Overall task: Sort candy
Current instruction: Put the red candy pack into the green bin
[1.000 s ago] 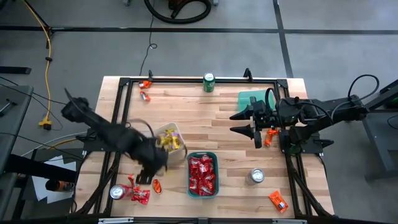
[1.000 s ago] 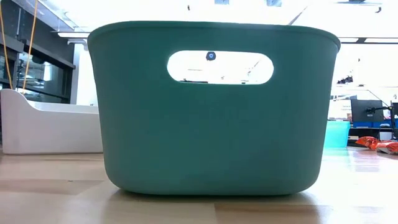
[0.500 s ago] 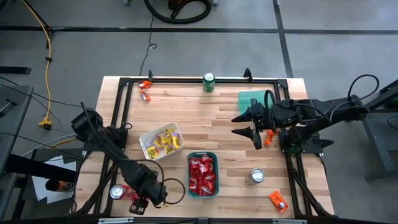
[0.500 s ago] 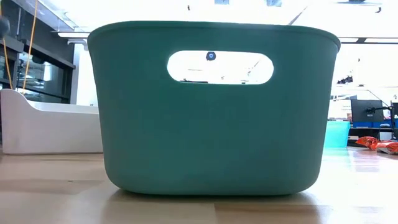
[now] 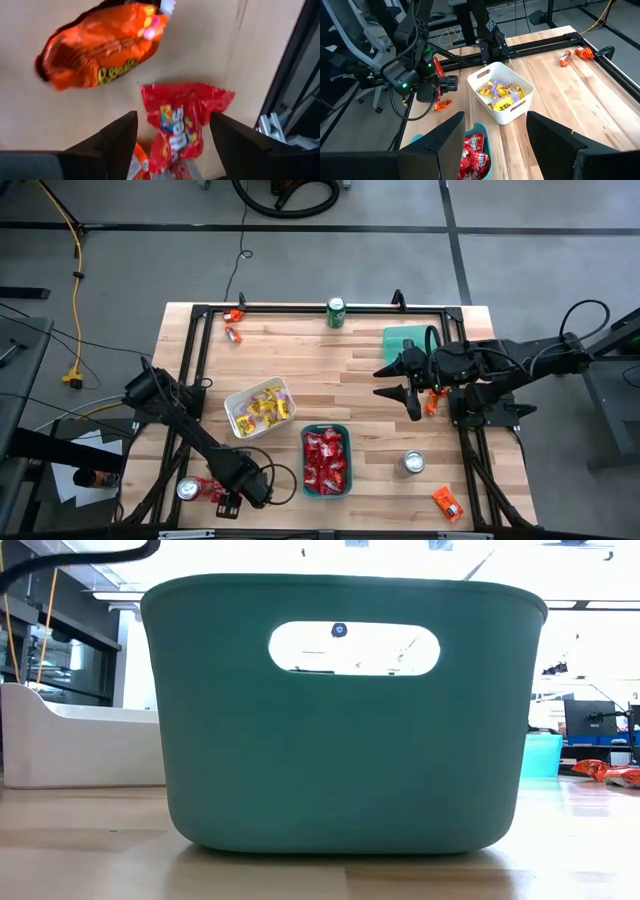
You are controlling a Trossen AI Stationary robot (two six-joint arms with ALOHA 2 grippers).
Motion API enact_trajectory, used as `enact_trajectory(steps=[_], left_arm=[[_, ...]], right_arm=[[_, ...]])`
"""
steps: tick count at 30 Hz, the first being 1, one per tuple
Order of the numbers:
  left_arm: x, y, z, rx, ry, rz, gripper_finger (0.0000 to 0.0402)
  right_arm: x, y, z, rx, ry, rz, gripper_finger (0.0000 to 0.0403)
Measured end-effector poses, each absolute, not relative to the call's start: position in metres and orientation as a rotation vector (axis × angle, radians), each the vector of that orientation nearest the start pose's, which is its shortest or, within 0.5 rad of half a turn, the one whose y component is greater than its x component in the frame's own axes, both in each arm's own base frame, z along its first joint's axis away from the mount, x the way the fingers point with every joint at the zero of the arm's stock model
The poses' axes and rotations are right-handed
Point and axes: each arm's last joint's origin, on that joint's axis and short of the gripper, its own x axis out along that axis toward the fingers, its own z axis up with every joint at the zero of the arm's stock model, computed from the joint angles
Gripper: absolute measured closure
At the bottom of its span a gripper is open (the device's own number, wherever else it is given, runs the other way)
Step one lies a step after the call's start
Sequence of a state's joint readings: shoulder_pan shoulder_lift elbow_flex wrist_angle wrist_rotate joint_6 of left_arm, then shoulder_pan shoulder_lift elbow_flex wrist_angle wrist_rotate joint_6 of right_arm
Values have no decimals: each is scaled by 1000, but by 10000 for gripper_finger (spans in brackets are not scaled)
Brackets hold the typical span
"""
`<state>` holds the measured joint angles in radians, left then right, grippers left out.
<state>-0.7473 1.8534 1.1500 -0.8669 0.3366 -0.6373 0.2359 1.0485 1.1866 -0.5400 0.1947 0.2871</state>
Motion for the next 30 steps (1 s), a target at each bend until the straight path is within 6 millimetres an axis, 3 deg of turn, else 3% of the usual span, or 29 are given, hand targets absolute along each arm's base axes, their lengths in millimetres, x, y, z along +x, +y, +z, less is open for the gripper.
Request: enact_trajectory(steps=[9, 12, 16, 18, 22, 25, 28, 30], left_arm=[[231, -228, 135, -144, 1808, -278, 183], [231, -228, 132, -151, 1825, -263, 241], [231, -228, 133, -175, 1823, -274, 369], [234, -229, 137, -194, 1791, -307, 384], [235, -225, 159, -190, 1709, -399, 390], [235, -211, 193, -197, 1594, -493, 396], [239, -182, 235, -238, 1421, -527, 393], [242, -152, 262, -261, 1275, -454, 394]], right_arm=[[207, 44, 388, 196, 397, -16, 197], [207, 44, 388, 196, 397, -17, 197], [207, 44, 388, 196, 398, -17, 197], [207, 44, 388, 196, 398, -17, 197], [207, 44, 388, 196, 398, -17, 197], [207, 44, 388, 196, 398, -17, 197], [207, 44, 388, 196, 398, -17, 197], [206, 44, 388, 196, 398, -17, 197]])
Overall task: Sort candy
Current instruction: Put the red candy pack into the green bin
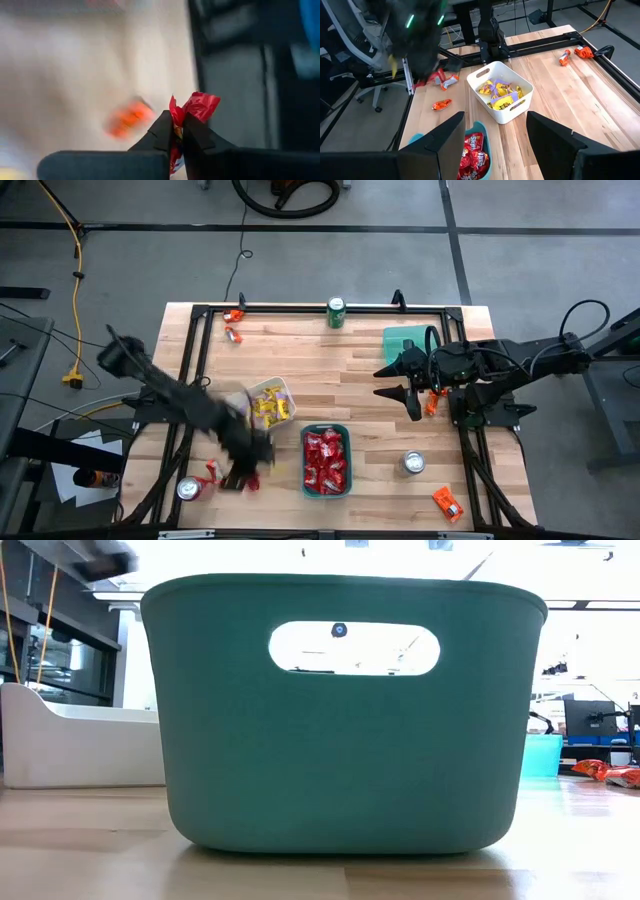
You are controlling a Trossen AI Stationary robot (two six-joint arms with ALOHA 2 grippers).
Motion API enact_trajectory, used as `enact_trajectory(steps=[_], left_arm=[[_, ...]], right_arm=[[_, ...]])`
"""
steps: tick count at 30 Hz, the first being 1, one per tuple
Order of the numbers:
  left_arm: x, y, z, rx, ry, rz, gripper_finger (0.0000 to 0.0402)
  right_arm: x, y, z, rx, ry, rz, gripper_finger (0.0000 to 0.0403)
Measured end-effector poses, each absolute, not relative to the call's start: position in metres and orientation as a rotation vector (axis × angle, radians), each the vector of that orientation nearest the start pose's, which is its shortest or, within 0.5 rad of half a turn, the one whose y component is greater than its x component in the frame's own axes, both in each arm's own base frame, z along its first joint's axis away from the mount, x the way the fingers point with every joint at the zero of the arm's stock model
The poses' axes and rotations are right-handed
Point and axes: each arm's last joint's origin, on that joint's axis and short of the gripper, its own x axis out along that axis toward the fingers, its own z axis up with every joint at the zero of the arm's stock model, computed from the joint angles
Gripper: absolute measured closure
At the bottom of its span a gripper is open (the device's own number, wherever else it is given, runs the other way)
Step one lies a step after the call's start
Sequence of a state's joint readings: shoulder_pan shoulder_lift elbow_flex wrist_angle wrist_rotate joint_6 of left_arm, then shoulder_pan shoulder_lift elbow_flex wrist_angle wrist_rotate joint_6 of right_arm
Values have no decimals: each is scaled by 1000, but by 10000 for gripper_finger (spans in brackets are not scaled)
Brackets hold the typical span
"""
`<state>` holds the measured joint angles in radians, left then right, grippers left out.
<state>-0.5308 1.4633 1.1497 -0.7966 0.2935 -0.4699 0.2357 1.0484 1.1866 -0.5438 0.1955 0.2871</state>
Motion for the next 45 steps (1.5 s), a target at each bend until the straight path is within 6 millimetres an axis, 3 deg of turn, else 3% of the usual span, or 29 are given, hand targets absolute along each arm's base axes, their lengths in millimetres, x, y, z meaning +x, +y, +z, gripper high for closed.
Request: enact_trajectory(steps=[9, 12, 15, 20, 25, 32, 36, 45], left_arm=[[253, -15, 349, -148, 538, 17, 400], [259, 15, 365, -135, 353, 69, 400], [265, 33, 374, -135, 197, 59, 400], [273, 33, 351, -191, 72, -10, 401], [273, 24, 321, -272, 10, -37, 401], [272, 24, 320, -281, -35, -24, 401], [272, 24, 320, -280, -38, -24, 401], [272, 25, 321, -273, -41, -21, 401]], right_arm=[[207, 43, 388, 219, 391, -53, 197], [207, 42, 389, 217, 369, -79, 197], [209, 42, 393, 221, 322, -102, 197], [213, 42, 398, 196, 256, -120, 197], [230, 45, 390, 136, 277, -143, 197], [251, 50, 373, 98, 344, -150, 197], [263, 51, 373, 99, 279, -216, 197], [314, 47, 356, 26, 154, -261, 197]])
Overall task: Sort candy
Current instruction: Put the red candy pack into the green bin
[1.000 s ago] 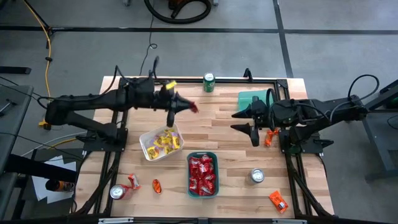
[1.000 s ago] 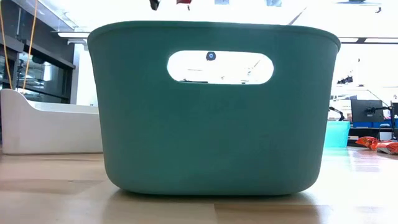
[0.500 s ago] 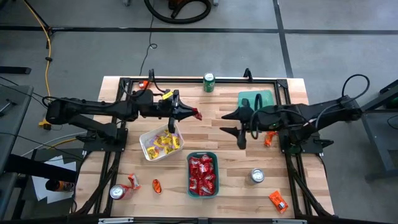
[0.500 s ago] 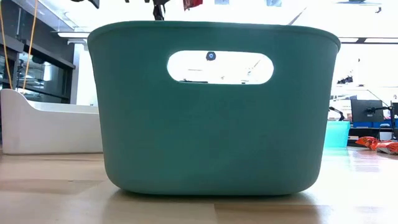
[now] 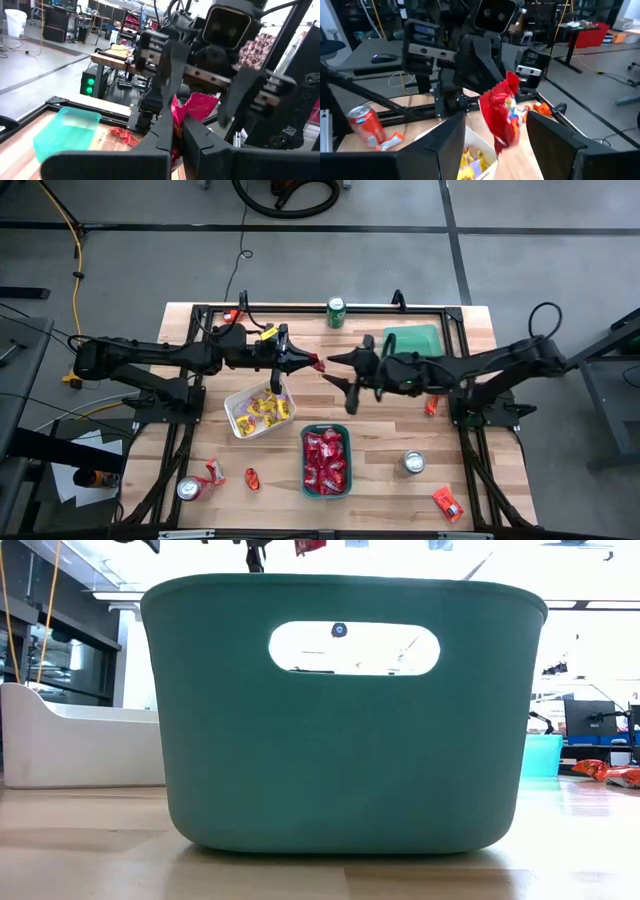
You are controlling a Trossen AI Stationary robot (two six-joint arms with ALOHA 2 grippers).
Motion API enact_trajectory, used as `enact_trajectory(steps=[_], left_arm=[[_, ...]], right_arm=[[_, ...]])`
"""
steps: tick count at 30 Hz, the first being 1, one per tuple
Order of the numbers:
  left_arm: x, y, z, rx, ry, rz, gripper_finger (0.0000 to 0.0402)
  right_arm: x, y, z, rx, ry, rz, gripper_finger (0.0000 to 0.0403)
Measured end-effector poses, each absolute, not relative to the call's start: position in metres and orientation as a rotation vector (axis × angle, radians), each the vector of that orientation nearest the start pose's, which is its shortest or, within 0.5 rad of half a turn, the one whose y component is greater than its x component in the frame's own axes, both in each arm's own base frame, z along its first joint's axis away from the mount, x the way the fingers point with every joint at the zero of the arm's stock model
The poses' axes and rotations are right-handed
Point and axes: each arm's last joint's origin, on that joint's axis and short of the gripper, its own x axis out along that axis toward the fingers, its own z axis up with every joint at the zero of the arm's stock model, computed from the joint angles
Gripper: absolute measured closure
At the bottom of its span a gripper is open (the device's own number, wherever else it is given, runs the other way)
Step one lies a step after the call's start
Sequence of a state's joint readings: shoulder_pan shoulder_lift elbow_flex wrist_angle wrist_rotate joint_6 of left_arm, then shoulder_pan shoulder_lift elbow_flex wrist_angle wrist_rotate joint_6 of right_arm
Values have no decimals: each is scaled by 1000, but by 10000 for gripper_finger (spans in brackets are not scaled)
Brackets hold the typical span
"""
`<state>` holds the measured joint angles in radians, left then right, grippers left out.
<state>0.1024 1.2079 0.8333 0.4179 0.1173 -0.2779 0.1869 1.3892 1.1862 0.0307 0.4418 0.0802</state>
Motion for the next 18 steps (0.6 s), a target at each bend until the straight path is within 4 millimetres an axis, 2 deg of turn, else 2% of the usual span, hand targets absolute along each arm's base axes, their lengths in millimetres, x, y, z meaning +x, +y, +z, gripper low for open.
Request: enact_trajectory(steps=[4, 9, 15, 18], left_arm=[[272, 25, 321, -273, -39, -20, 401], [272, 25, 320, -273, -37, -20, 401], [272, 21, 320, -321, -27, -39, 401], [274, 7, 318, -336, 5, -83, 401]], right_arm=[[325, 46, 348, 28, 155, -242, 197], [324, 45, 348, 14, 162, -246, 197], [291, 39, 372, -16, 183, -280, 197], [269, 37, 383, -6, 196, -308, 197]])
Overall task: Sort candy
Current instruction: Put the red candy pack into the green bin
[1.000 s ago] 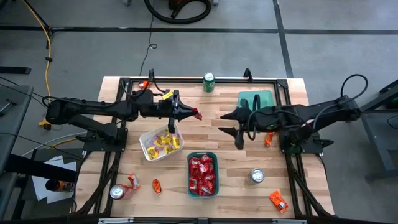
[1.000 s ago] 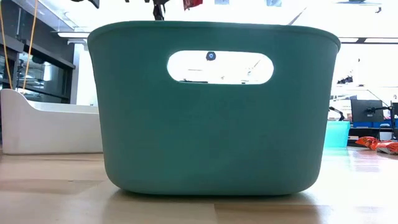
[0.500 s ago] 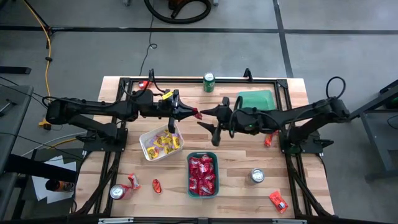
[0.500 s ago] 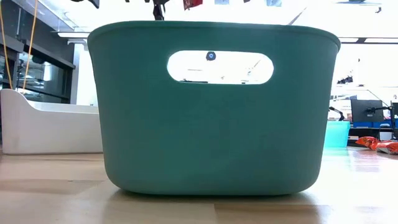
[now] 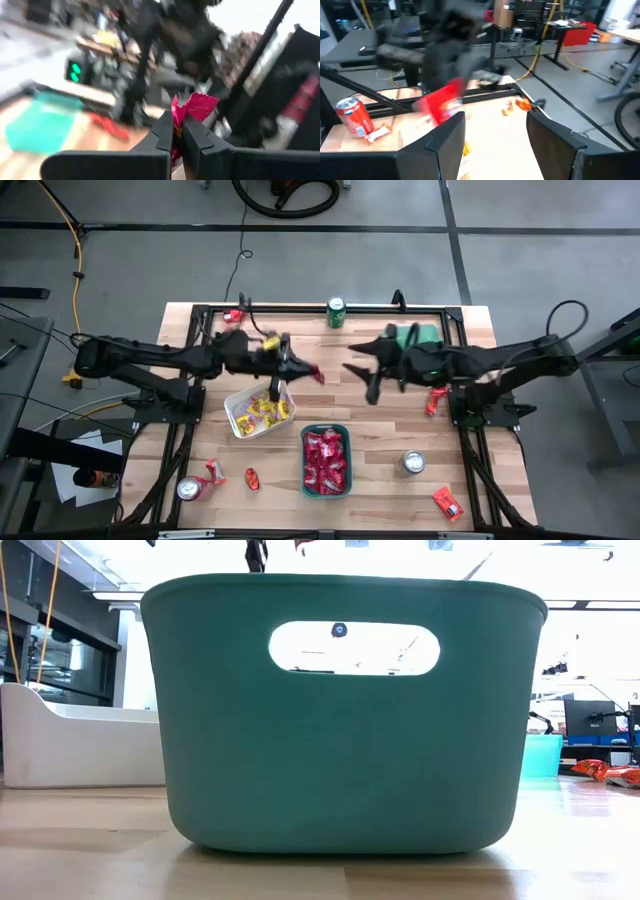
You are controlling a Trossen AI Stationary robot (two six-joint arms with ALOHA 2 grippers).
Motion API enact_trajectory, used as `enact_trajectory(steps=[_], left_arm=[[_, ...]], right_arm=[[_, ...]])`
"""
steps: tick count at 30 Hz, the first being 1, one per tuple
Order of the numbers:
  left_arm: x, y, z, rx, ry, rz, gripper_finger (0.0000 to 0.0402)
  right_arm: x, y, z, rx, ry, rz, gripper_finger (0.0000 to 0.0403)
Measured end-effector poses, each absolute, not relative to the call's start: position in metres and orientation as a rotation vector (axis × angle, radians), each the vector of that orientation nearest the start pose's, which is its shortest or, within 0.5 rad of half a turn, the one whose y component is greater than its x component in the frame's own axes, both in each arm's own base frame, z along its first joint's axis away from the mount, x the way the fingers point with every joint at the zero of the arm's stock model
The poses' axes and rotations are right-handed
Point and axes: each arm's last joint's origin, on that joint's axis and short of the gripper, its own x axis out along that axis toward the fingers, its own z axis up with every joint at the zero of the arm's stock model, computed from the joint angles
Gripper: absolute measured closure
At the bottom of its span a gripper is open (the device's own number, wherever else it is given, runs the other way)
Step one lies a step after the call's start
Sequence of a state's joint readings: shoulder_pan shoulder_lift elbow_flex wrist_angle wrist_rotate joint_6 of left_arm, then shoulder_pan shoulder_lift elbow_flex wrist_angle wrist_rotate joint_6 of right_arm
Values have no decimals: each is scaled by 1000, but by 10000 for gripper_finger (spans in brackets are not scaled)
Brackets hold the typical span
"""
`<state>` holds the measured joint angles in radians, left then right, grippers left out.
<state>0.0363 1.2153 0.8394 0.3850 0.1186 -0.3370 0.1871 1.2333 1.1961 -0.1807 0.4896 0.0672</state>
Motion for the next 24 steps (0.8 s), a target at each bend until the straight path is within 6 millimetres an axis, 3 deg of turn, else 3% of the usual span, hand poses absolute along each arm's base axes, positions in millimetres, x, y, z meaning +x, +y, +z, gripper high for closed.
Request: enact_trajectory(steps=[4, 9, 14, 18, 24], left_arm=[[289, -27, 310, -308, 200, -136, 401], [324, -75, 299, -203, 372, -260, 401], [354, -111, 267, -111, 541, -353, 401], [367, -119, 245, -159, 636, -360, 399], [371, -119, 242, -220, 688, -334, 346]], right_arm=[[240, 34, 395, 22, 200, -331, 197], [216, 29, 406, 26, 189, -333, 197], [204, 26, 410, 26, 188, -335, 197], [201, 25, 407, 12, 227, -334, 197], [200, 26, 401, -7, 294, -315, 197]])
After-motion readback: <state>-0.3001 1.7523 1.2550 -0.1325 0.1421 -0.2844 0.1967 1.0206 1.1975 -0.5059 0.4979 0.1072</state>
